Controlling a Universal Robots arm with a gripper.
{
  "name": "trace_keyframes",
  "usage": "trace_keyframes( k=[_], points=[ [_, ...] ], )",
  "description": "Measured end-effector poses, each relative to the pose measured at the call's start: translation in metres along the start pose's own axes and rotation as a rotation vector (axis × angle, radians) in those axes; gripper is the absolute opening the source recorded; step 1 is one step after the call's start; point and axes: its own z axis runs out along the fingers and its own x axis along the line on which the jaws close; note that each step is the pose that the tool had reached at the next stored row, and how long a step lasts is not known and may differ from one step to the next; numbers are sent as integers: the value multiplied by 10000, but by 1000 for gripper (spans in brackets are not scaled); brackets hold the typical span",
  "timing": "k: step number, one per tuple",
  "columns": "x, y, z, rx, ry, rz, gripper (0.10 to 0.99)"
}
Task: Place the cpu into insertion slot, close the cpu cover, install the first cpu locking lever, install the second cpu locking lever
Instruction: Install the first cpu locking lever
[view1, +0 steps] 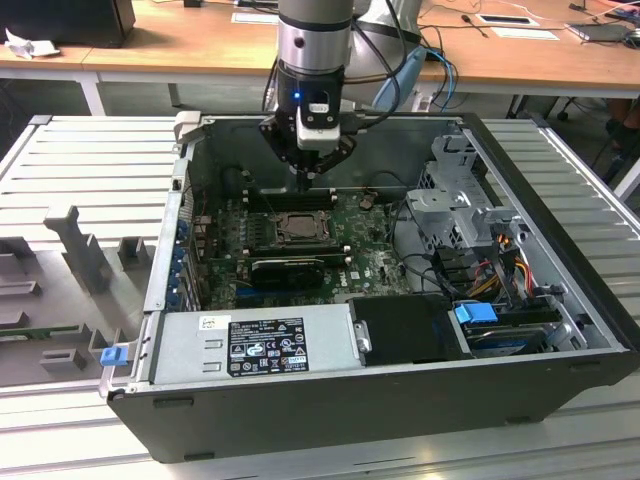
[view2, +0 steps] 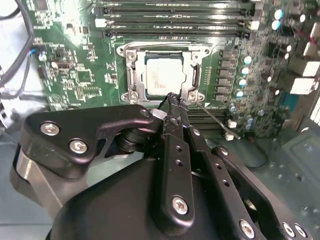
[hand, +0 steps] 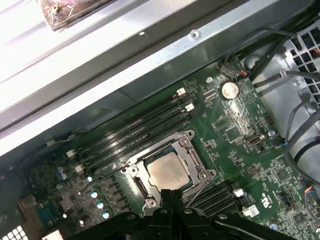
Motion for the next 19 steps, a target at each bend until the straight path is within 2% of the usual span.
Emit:
trace_keyframes(
  k=[19],
  points=[
    [-1, 0, 4, 31, 8, -3457, 106]
  ],
)
